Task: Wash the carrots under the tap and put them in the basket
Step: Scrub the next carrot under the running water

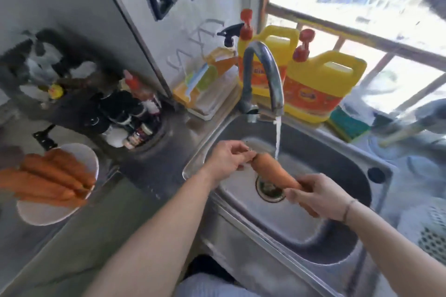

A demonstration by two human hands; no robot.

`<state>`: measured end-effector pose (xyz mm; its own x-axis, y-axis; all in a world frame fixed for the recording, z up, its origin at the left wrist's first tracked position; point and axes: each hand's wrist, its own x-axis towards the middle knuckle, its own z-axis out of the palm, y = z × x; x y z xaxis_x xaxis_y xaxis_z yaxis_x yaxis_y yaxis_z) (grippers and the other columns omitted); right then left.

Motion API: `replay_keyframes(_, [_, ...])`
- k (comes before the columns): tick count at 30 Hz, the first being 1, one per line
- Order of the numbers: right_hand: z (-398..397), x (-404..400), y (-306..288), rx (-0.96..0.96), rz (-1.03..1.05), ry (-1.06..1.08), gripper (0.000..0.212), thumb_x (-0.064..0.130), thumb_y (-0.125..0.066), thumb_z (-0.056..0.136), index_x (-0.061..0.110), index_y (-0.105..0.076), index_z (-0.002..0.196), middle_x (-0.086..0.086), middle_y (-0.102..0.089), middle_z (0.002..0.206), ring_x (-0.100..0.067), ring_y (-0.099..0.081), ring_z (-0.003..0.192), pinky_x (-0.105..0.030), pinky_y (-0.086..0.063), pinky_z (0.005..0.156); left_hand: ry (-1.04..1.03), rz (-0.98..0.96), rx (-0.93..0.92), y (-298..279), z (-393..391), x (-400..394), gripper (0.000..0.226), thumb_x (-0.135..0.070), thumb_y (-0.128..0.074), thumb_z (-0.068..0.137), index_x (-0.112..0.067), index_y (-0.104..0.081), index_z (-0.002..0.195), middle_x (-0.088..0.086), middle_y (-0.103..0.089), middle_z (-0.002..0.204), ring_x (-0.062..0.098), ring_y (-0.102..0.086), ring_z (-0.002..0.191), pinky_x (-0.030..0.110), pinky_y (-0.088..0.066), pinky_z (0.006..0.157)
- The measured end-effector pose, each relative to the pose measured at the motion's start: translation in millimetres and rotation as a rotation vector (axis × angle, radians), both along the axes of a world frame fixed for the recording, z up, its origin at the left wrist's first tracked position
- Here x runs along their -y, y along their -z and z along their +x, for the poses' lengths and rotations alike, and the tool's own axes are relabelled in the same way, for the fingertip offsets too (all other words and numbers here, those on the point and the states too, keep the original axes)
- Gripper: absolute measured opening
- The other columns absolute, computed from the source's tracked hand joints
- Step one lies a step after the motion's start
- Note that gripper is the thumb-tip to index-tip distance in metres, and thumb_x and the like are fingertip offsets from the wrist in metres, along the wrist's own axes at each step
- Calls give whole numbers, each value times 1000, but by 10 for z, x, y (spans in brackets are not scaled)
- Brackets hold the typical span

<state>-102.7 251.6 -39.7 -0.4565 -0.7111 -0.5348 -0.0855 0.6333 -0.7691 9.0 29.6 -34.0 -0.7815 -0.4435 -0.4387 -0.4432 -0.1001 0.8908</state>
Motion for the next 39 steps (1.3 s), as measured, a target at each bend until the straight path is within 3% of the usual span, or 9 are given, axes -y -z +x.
replay_keyframes(5, [-140,-96,160,-140,-51,88,16,41,-74,84,36,-67,97,3,-69,69,-6,-59,52,-12,-39,42,-3,38,38,122,-312,-124,17,-11,-68,92,-16,-64,76,-6,-64,73,2,-63,68,32,-56,75])
replay_keyframes(13, [-205,-56,336,-103,-97,132,4,34,-68,90,31,-67,93,6,-68,68,-15,-66,56,-19,-46,55,-15,264,34,281,-513,-279,7,-13,-57,99,-17,-63,100,5,-65,98,22,-60,95,47,-50,99])
replay_keyframes(17, [-158,31,364,-109,-74,114,10,30,-60,96,22,-63,89,6,-61,59,-13,-56,44,-24,-46,47,18,407,4,380,-504,-411,13,-12,-55,99,-20,-58,108,4,-63,107,19,-62,97,40,-53,90])
replay_keyframes(23, [-165,-15,408,472,-167,257,30,43,-60,88,13,-65,83,-8,-62,69,-24,-50,50,-31,-39,50,64,614,-155,451,-470,-328,35,-8,-62,89,-8,-55,123,14,-61,121,31,-60,113,55,-45,101])
replay_keyframes(26, [-152,41,393,92,-97,226,24,38,-58,96,19,-62,81,-1,-59,62,-14,-48,46,-26,-40,48,-34,461,-102,412,-505,-366,21,0,-64,92,-12,-64,109,10,-67,107,21,-67,97,38,-60,81])
replay_keyframes(30, [-90,106,417,-427,97,191,11,40,-61,92,31,-57,87,9,-59,73,-21,-56,72,-38,-50,69,-183,419,-60,458,-539,-442,13,-1,-62,93,-12,-67,98,2,-74,86,13,-71,77,31,-60,67])
replay_keyframes(32, [-113,111,434,-264,24,171,19,42,-61,91,27,-58,80,7,-58,66,-18,-51,58,-36,-48,60,-205,497,-54,467,-528,-420,10,-5,-60,95,-10,-68,97,4,-75,84,16,-72,76,32,-61,66])
replay_keyframes(36, [-195,-6,423,662,-148,336,36,38,-64,90,2,-59,93,-15,-54,74,-19,-42,46,-25,-32,45,-144,699,-135,446,-438,-364,16,-5,-51,97,-2,-65,106,8,-75,91,19,-73,83,33,-61,74])
replay_keyframes(39, [-167,-32,441,615,-74,302,36,42,-63,90,6,-62,87,-14,-55,73,-24,-43,49,-30,-32,50,-157,719,-111,467,-421,-409,15,-3,-55,95,-1,-65,106,11,-73,94,21,-71,85,33,-61,75])
